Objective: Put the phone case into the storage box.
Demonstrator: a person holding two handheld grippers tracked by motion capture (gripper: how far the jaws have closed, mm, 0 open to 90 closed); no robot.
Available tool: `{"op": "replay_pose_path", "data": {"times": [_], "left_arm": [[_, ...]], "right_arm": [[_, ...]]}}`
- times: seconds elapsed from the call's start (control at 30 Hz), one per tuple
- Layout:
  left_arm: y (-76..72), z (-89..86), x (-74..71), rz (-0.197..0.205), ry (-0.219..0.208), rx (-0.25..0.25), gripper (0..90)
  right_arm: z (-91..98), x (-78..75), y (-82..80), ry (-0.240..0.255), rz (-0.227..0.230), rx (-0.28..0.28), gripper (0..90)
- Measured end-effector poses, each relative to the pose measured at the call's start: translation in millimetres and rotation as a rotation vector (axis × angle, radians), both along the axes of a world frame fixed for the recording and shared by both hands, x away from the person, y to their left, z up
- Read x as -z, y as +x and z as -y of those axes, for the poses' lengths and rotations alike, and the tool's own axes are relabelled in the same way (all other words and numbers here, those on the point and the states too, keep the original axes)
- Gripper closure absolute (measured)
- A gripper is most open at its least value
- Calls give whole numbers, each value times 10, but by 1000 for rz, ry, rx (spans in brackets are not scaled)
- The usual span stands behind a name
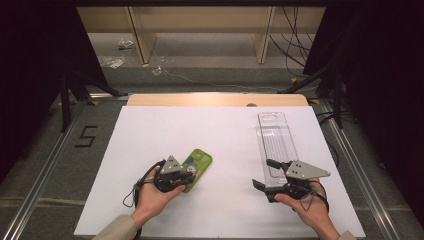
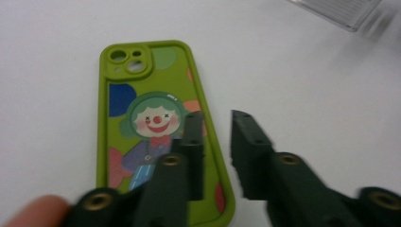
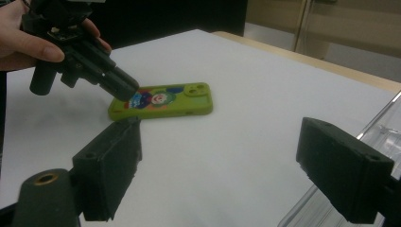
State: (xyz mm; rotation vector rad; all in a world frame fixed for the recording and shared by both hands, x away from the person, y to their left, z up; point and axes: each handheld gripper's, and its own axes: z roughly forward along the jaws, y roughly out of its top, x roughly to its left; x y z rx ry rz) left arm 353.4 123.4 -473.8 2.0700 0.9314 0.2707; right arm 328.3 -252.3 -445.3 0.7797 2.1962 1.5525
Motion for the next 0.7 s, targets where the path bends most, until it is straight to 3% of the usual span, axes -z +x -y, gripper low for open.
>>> {"op": "replay_pose_path", "data": {"times": [0.07, 0.13, 0.17, 0.3, 0.7], "left_arm": [[11, 7, 6, 6, 39, -42, 535], [21, 45, 10, -27, 100, -69, 332], [26, 62, 16, -42, 112, -80, 254], [70, 106, 41, -59, 161, -106, 177], [215, 124, 83, -89, 213, -123, 123]], "right_arm": [[-3, -1, 1, -1, 2, -1, 160], [-6, -1, 2, 1, 1, -2, 160], [-6, 0, 3, 0, 1, -1, 160], [-8, 0, 4, 0, 1, -1, 160], [-10, 4, 5, -1, -1, -2, 160]]}}
